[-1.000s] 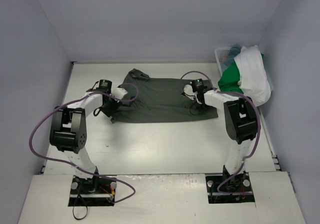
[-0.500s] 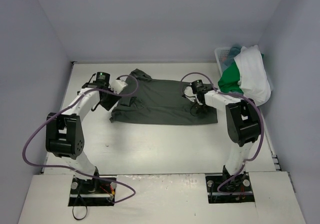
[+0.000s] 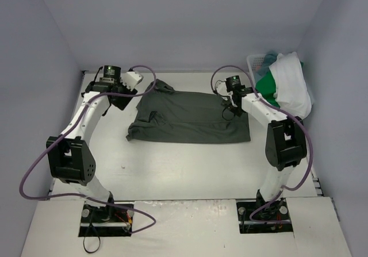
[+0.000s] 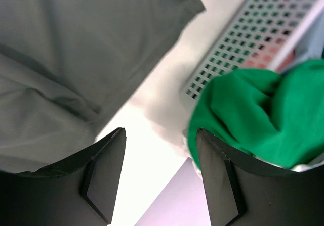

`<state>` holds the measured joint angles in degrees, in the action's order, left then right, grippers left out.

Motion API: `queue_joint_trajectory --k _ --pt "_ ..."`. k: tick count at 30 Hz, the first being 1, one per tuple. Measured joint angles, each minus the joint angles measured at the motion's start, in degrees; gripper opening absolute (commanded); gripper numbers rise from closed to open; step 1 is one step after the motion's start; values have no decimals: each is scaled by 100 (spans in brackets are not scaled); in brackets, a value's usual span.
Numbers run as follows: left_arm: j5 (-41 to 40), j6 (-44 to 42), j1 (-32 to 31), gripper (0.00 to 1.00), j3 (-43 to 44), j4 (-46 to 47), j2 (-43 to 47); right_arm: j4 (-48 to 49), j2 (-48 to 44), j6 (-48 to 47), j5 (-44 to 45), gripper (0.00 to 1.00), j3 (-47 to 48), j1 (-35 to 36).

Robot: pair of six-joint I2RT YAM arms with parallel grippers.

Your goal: Fold and stack the t-shirts

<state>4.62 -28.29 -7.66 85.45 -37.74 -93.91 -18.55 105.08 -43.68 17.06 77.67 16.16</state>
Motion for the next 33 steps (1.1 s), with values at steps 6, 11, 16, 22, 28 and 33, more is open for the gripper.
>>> queue_joint_trajectory --k 6,11,16,22,28,33 --pt "48 151 0 45 201 -90 -201 -94 50 0 -133 54 181 -332" --pt "111 243 -2 45 474 -155 -466 -31 466 17 -625 53 728 -629" --pt "155 323 -15 45 651 -153 -640 33 999 -103 -1410 51 1178 -782" --pt "162 356 -15 45 664 -138 -745 0 1821 -332 -2135 52 1934 -824" --pt "184 369 -20 45 662 -83 -905 -61 2535 -433 -2441 52 2579 -981" --pt "184 367 -22 45 662 -55 -986 -120 2796 -437 -2553 51 3034 -1213"
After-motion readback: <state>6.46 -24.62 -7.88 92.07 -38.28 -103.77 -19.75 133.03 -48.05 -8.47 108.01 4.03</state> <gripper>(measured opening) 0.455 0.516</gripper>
